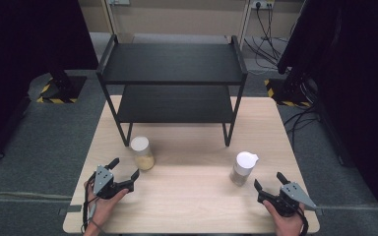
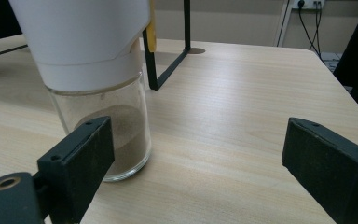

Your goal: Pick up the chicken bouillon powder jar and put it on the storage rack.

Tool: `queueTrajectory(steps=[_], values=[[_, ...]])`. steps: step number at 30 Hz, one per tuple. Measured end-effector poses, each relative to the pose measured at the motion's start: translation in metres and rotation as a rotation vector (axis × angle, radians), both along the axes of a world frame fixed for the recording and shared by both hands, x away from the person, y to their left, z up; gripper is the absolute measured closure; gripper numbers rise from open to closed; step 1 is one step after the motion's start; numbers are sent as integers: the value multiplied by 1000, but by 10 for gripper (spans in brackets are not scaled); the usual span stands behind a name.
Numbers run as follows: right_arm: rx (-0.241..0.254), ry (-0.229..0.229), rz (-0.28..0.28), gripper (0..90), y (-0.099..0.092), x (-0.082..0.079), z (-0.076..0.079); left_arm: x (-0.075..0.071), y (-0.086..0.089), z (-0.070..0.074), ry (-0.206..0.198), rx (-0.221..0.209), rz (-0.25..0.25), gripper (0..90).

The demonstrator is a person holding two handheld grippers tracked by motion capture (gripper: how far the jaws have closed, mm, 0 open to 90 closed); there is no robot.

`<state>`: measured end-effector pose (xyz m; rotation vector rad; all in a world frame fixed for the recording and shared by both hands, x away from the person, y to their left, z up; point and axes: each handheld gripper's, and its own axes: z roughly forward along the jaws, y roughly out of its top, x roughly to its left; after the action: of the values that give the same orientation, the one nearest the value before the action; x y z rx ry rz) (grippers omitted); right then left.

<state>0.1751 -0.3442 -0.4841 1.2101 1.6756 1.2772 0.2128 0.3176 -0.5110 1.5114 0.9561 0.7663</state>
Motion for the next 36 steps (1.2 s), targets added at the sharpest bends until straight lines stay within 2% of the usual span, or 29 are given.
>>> queueTrajectory(steps=[3, 4, 5, 10, 23, 27, 36], values=[[0, 6, 3, 93, 0, 1, 1, 4, 1, -1, -5, -8, -12, 99], [1, 9, 2, 93, -1, 1, 1, 5, 2, -1, -3, -19, -20, 100], [3, 11, 2, 92, -1, 2, 1, 9, 2, -3, -6, -53, -31, 99], [-2, 10, 3, 92, -1, 2, 2, 14, -3, 3, -37, -46, -39, 102], [3, 13, 3, 91, 0, 3, 2, 32, -12, 10, -71, -44, -49, 122], [6, 12, 2, 91, 0, 3, 1, 39, -17, 12, -77, -59, -53, 146], [12, 16, 3, 91, -1, 4, 2, 52, -21, 15, -78, -36, -49, 200]])
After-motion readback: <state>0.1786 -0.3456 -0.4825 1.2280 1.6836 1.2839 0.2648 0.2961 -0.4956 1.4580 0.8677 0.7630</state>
